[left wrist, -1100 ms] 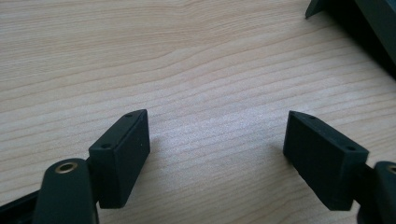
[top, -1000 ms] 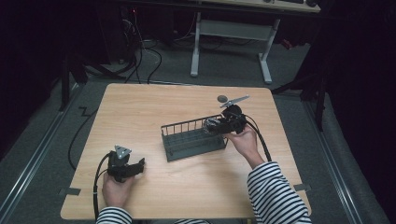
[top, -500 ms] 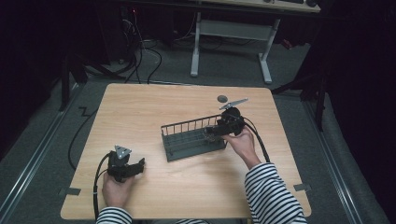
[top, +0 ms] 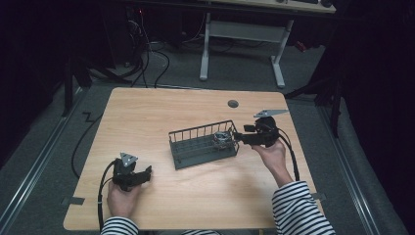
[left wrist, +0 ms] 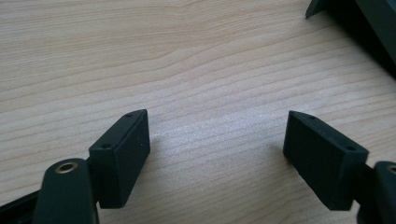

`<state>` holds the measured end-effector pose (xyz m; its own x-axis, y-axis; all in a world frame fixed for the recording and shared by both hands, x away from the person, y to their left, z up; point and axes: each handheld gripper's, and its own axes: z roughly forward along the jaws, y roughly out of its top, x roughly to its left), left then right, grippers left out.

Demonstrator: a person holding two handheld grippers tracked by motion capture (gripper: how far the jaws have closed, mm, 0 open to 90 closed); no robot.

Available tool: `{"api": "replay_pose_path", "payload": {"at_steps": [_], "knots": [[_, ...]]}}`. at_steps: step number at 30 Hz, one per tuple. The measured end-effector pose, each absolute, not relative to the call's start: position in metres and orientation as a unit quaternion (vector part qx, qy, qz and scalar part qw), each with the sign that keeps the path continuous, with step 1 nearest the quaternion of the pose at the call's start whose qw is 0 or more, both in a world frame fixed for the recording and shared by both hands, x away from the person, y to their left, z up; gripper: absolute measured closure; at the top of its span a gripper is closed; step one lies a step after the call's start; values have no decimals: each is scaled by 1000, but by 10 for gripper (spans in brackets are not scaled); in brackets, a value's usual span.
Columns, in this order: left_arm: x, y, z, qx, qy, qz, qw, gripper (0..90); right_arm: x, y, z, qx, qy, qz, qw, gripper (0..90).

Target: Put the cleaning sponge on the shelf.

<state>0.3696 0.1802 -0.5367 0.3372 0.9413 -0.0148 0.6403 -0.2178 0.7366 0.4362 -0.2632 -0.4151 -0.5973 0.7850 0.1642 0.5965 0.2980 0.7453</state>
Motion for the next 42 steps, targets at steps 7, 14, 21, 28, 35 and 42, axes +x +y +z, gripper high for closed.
{"api": "replay_pose_path", "payload": {"at_steps": [7,14,21,28,35,42], "knots": [[370,180,-537,747,529,226,333,233,422,-286,-415,445,785,412,124,383],[370,180,-537,747,529,226,333,232,406,-305,-418,456,777,412,135,389],[370,180,-537,747,529,226,333,232,391,-324,-432,472,765,417,133,391],[370,180,-537,747,529,226,333,231,379,-334,-454,487,760,410,132,387],[370,180,-537,747,529,226,333,231,371,-339,-479,500,756,400,135,387],[370,180,-537,747,529,226,333,231,364,-345,-511,519,753,374,151,384]]}}
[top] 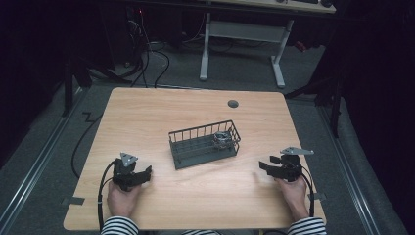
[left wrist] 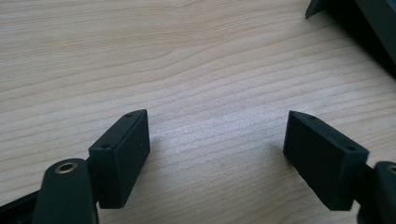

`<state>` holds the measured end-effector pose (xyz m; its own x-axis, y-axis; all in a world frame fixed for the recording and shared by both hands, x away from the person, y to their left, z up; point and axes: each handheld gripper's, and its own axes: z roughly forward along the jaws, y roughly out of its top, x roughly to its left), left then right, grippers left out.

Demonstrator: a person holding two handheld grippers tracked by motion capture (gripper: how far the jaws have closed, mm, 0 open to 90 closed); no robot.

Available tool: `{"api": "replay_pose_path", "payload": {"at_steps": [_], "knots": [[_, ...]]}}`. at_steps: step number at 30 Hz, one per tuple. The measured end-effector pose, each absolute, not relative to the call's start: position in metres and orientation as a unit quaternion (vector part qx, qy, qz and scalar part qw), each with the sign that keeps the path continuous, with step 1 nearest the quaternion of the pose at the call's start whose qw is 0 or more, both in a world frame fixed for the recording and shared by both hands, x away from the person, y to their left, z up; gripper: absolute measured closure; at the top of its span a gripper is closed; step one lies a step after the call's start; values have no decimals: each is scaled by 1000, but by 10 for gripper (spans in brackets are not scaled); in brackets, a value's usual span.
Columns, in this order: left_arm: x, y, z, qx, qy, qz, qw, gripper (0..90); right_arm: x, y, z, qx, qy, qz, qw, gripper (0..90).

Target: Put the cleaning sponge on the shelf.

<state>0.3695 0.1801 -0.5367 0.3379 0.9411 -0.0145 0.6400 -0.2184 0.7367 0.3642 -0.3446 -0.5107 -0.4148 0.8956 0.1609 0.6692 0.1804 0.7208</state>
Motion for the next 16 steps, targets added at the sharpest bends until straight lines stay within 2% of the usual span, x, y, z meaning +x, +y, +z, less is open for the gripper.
{"api": "replay_pose_path", "payload": {"at_steps": [11,14,16], "knots": [[369,180,-537,747,529,227,333,231,357,-341,-529,514,758,353,192,375],[369,180,-537,748,528,226,333,230,352,-331,-530,498,770,321,236,358],[369,180,-537,748,528,226,333,231,352,-332,-530,506,767,323,228,353]]}}
